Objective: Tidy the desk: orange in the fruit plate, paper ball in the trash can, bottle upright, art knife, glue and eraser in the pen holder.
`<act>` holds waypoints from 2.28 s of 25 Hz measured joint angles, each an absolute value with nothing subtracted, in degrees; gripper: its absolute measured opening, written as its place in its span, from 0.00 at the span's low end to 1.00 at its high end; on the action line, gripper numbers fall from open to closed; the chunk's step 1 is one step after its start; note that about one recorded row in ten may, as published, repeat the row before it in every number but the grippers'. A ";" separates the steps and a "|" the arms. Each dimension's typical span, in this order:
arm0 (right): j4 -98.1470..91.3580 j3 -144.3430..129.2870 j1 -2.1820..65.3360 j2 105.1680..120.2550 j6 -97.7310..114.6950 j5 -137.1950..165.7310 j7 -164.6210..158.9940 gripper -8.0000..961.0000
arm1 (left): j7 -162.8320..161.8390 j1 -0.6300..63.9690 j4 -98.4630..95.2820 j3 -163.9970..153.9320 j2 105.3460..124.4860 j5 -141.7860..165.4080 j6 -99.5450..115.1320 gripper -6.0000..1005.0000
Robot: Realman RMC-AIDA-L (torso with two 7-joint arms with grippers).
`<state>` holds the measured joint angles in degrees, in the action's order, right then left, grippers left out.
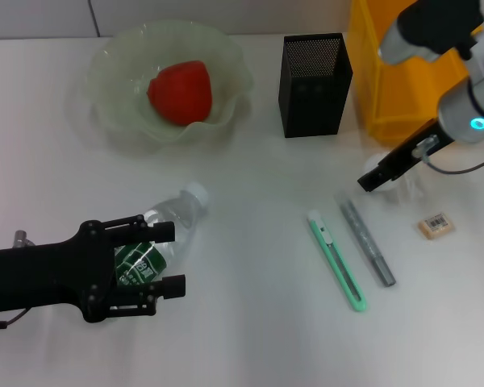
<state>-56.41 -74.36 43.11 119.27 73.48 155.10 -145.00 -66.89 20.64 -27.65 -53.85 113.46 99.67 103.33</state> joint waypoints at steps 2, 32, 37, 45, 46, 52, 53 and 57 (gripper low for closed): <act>-53.13 -74.36 44.31 119.27 71.80 155.10 -145.00 0.75 | -66.89 20.62 -27.63 -53.85 113.46 99.67 103.33 0.78; -75.37 -63.95 35.12 119.05 58.43 153.30 -142.89 0.64 | -68.12 20.54 -27.85 -53.61 113.19 99.67 103.35 0.78; -75.30 -63.93 34.39 119.06 58.16 152.02 -142.52 0.76 | -70.58 20.60 -29.42 -53.55 113.06 99.36 104.41 0.78; -83.40 -63.49 22.24 119.16 66.11 130.81 -131.26 0.78 | -87.62 21.45 -41.06 -50.75 113.43 99.47 104.75 0.78; -83.09 -61.87 18.24 119.14 71.34 120.49 -123.77 0.78 | -94.00 22.16 -47.13 -50.74 113.65 100.04 104.87 0.78; -64.49 -53.85 11.90 119.10 90.36 96.22 -97.31 0.78 | -112.83 24.82 -63.81 -50.95 115.77 108.32 101.69 0.78; -59.49 -52.08 11.84 119.05 93.13 94.22 -92.72 0.78 | -123.09 27.81 -71.62 -51.37 117.62 115.32 100.90 0.78; -37.82 -45.45 14.09 117.72 100.75 94.16 -75.05 0.78 | -134.56 31.18 -78.20 -55.79 118.52 122.74 99.72 0.77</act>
<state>-37.82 -45.45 14.09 117.72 100.75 94.16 -75.05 -134.56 31.18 -78.20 -55.79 118.52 122.74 99.72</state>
